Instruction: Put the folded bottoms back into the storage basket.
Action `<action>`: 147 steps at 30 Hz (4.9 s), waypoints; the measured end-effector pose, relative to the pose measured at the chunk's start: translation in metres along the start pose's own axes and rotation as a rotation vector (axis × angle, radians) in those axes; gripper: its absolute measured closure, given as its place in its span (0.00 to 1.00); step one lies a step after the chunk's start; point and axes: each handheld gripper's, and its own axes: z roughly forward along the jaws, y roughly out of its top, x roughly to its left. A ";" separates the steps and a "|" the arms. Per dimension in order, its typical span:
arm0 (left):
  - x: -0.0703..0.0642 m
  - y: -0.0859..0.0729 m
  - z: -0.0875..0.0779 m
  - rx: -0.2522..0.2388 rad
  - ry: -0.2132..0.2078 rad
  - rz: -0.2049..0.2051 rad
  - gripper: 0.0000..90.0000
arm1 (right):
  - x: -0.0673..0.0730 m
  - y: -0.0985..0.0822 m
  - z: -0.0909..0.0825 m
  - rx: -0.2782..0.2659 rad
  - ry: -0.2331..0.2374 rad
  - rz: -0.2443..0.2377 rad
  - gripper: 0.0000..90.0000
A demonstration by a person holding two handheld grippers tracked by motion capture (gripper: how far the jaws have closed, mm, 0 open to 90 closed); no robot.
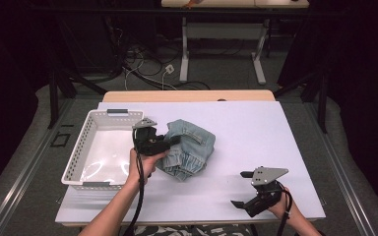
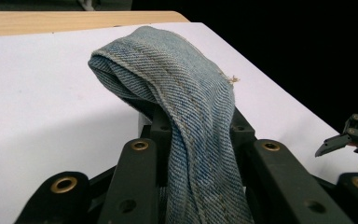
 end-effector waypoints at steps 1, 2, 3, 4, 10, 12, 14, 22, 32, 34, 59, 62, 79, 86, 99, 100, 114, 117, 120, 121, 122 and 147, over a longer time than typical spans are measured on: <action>0.000 0.000 -0.001 -0.003 -0.002 0.000 0.79 | 0.000 0.000 0.000 0.000 0.001 0.001 0.02; 0.000 0.001 -0.001 -0.005 -0.004 0.003 0.79 | 0.000 0.000 0.000 0.001 0.001 0.001 0.02; 0.000 0.001 -0.002 -0.005 -0.003 0.009 0.80 | 0.000 0.000 0.000 0.002 0.001 0.001 0.02; -0.001 0.001 -0.003 -0.007 -0.004 0.008 0.79 | 0.000 0.000 0.000 0.000 0.001 0.000 0.02; -0.001 0.003 -0.006 -0.014 -0.002 0.008 0.80 | 0.000 0.000 0.000 0.000 0.000 0.000 0.02; 0.000 0.003 -0.007 -0.021 0.000 0.011 0.80 | 0.000 0.000 0.000 0.000 0.001 0.000 0.02; -0.001 0.003 -0.007 -0.024 -0.001 0.020 0.81 | 0.000 0.000 0.000 0.001 0.001 0.001 0.02; -0.002 0.006 -0.012 -0.037 -0.004 0.026 0.81 | 0.000 0.000 0.000 0.000 0.001 0.002 0.02; -0.003 0.008 -0.017 -0.047 -0.015 0.045 0.81 | 0.000 0.000 0.000 0.002 0.001 0.001 0.02; -0.003 0.009 -0.018 -0.049 -0.014 0.050 0.81 | 0.000 0.000 0.001 0.001 0.001 0.003 0.02; -0.001 0.016 -0.035 -0.084 0.015 0.068 0.82 | 0.000 0.000 0.000 0.000 -0.001 0.002 0.02; 0.000 0.017 -0.037 -0.088 0.016 0.069 0.82 | 0.000 0.000 0.000 0.001 -0.001 0.001 0.02; -0.001 0.021 -0.045 -0.104 0.034 0.086 0.82 | 0.000 0.000 0.000 0.004 -0.003 0.001 0.02; -0.001 0.023 -0.050 -0.121 0.042 0.085 0.82 | 0.000 0.000 0.001 0.005 -0.003 -0.001 0.02; 0.000 0.026 -0.058 -0.136 0.059 0.097 0.83 | 0.000 0.000 0.001 0.004 0.000 0.000 0.02; 0.000 0.027 -0.059 -0.137 0.060 0.098 0.83 | 0.000 0.000 0.001 0.004 0.000 0.000 0.02; -0.001 0.030 -0.067 -0.155 0.084 0.115 0.83 | 0.000 0.000 0.001 0.003 -0.002 0.001 0.02; -0.001 0.030 -0.069 -0.165 0.089 0.121 0.83 | 0.000 0.000 0.001 0.003 -0.002 0.000 0.02; -0.002 0.031 -0.071 -0.170 0.095 0.125 0.83 | 0.000 0.000 0.001 0.002 -0.001 0.000 0.02; -0.002 0.032 -0.072 -0.172 0.097 0.126 0.83 | 0.000 0.000 0.001 0.002 -0.002 0.000 0.02; -0.002 0.032 -0.073 -0.176 0.099 0.128 0.83 | 0.000 0.000 0.001 0.003 -0.002 0.000 0.02; 0.003 0.037 -0.091 -0.225 0.128 0.122 0.83 | 0.000 0.000 0.001 0.003 -0.002 0.001 0.02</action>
